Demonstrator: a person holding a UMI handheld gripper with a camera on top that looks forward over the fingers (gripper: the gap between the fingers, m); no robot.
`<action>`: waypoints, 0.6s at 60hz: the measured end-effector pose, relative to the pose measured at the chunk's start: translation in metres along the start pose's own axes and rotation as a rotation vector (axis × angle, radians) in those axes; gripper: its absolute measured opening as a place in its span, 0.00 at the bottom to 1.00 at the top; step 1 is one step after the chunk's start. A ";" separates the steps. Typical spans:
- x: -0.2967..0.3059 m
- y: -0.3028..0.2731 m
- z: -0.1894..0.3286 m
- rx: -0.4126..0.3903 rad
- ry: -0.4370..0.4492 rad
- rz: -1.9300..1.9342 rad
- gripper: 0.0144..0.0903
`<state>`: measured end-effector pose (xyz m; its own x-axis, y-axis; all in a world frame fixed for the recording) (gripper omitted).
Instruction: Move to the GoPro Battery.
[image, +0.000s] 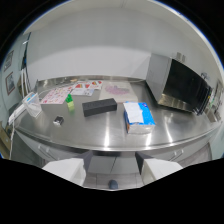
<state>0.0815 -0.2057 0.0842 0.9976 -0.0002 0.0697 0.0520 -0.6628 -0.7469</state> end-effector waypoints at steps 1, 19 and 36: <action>-0.001 0.001 0.000 -0.003 0.001 -0.002 0.91; -0.084 -0.003 0.025 -0.024 -0.059 -0.013 0.92; -0.187 -0.020 0.043 -0.037 -0.164 -0.020 0.91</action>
<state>-0.1045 -0.1601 0.0571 0.9907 0.1337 -0.0265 0.0736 -0.6886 -0.7214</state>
